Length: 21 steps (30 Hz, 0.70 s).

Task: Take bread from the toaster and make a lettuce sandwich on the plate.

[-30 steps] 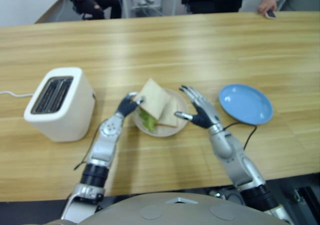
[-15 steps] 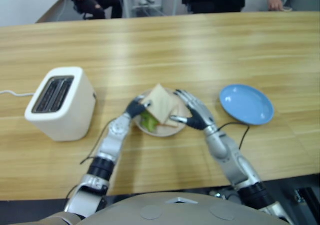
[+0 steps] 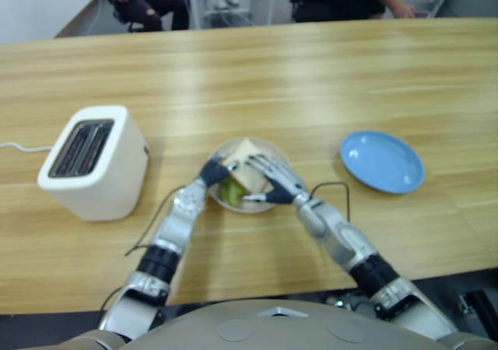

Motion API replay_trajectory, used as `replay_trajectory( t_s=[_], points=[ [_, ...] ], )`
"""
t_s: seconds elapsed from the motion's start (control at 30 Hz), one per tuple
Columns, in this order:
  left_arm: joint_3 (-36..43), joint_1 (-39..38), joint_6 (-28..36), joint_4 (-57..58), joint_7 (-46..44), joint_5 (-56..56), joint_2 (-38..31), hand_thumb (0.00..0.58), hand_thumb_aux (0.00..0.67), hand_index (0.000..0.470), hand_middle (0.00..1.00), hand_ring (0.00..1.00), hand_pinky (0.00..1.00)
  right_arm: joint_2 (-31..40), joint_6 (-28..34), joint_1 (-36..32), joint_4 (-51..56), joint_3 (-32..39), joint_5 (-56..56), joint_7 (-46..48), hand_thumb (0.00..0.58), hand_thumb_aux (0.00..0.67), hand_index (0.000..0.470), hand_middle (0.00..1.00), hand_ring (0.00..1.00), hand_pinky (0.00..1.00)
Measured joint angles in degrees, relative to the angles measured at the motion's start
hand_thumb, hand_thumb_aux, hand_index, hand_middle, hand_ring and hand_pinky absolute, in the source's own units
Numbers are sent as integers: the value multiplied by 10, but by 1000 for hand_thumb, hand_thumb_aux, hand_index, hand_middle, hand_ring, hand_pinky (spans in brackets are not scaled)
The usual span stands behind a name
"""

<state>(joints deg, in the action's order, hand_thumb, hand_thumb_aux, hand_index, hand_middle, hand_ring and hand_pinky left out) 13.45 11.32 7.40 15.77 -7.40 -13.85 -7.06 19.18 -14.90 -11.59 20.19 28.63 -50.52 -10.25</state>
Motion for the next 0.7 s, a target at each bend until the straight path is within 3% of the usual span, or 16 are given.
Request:
replay_trajectory(
  t_s=[0.23, 0.27, 0.3, 0.33, 0.53, 0.7],
  points=[
    [0, -8, 9, 1, 6, -15, -6, 580, 670, 460, 1000, 1000, 1000, 2, 7, -29, 42, 43, -41, -12, 0, 0, 0, 0, 0, 0],
    [1, -10, 9, 1, 7, -18, -7, 569, 578, 397, 1000, 1000, 1000, 3, 12, -29, 41, 50, -49, -12, 0, 0, 0, 0, 0, 0],
    [1, -11, 9, 1, 8, -21, -9, 14, 8, 5, 502, 502, 502, 2, 16, -29, 39, 53, -56, -12, 0, 0, 0, 0, 0, 0],
    [3, -11, 9, 1, 10, -24, -10, 0, 0, 0, 0, 0, 0, 2, 19, -29, 38, 55, -61, -12, 0, 0, 0, 0, 0, 0],
    [54, -26, 34, -54, 58, -165, -72, 0, 0, 0, 0, 0, 0, -1, 37, -29, 30, 79, -97, -12, 0, 0, 0, 0, 0, 0],
    [60, -31, 58, -197, 102, -276, -94, 0, 0, 0, 0, 0, 0, -5, 45, -29, 31, 92, -109, -13, 0, 0, 0, 0, 0, 0]
  ],
)
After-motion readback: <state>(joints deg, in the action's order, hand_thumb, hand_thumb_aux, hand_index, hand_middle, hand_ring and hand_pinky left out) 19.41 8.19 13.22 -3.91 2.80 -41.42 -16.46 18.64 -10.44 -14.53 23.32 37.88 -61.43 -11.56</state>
